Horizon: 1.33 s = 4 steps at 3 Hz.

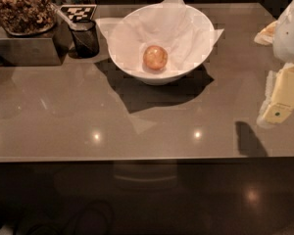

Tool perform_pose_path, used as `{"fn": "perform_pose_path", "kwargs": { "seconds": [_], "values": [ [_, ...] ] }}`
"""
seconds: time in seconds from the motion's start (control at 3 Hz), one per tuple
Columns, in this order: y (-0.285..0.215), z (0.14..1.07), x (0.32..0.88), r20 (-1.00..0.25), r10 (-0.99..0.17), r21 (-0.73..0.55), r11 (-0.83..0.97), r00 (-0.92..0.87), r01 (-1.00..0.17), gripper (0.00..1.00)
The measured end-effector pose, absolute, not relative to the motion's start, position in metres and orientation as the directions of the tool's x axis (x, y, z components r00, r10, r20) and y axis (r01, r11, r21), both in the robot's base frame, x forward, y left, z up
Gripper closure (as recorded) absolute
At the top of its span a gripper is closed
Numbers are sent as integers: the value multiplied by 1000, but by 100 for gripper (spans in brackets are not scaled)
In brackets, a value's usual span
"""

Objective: Pick apple from white bowl

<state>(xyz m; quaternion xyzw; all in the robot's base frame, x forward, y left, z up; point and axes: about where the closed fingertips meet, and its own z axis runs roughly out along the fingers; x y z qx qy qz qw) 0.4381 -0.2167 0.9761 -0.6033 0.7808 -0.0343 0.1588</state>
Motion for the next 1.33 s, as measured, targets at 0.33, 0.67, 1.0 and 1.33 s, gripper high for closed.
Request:
{"fn": "perform_pose_path", "kwargs": {
  "seconds": [0.33, 0.67, 1.0, 1.33],
  "values": [
    [-217, 976, 438, -207, -953, -245, 270, -222, -931, 0],
    [-219, 985, 445, -292, -930, -299, 310, -222, -903, 0],
    [-234, 1005, 471, -478, -861, -386, 384, -174, -839, 0],
    [-232, 1040, 514, -636, -768, -438, 442, -77, -783, 0]
  ]
}}
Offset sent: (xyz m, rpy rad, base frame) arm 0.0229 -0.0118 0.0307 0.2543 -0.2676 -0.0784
